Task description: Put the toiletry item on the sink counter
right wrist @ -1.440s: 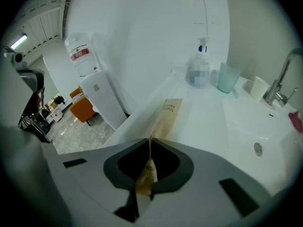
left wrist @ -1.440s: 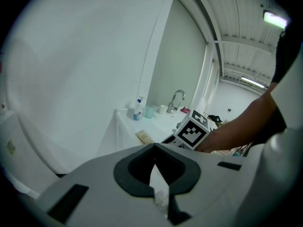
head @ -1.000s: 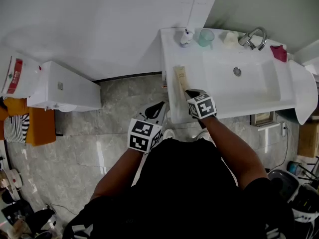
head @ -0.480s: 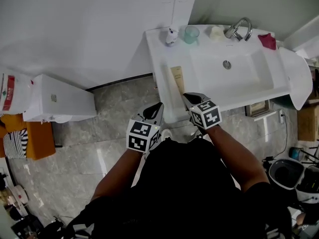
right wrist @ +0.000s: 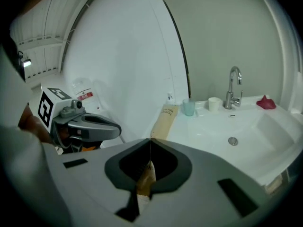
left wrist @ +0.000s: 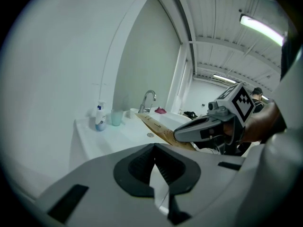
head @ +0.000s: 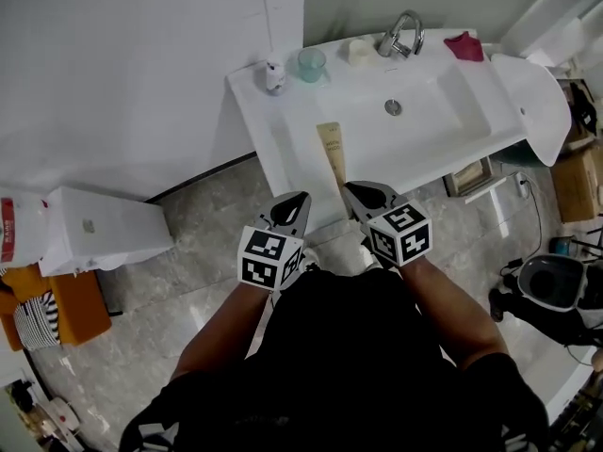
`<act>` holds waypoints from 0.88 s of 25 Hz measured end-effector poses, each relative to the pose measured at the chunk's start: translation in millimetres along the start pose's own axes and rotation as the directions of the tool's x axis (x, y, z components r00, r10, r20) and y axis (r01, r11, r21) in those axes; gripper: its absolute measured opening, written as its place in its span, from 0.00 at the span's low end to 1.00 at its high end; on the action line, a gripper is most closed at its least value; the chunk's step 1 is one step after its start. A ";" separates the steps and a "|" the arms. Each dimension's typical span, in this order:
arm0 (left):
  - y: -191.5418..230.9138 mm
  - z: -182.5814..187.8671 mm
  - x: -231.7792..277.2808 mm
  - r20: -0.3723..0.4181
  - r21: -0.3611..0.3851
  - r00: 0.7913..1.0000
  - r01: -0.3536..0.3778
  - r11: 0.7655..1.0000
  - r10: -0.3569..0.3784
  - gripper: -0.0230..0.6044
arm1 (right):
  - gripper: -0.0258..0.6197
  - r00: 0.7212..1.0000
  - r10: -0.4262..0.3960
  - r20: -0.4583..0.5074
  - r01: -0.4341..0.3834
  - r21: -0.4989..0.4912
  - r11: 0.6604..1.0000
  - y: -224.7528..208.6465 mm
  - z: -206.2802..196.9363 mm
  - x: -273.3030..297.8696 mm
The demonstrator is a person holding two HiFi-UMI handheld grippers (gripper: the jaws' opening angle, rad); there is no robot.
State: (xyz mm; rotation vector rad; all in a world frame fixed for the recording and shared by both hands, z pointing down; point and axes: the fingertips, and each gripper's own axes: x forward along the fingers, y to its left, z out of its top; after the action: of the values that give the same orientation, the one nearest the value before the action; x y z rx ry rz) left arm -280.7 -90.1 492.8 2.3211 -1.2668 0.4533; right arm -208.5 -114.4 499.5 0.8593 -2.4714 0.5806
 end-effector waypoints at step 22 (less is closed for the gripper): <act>-235.0 20.0 74.6 -0.020 0.161 0.985 0.170 0.972 -0.169 0.04 | 0.05 0.966 -0.222 0.130 0.205 0.137 0.969 -110.1 -86.0 -248.3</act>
State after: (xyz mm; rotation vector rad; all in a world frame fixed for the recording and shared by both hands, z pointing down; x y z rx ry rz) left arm -40.6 -41.6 457.8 2.5359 -1.0515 0.5219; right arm 61.8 -33.3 460.2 1.2396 -2.4452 0.6175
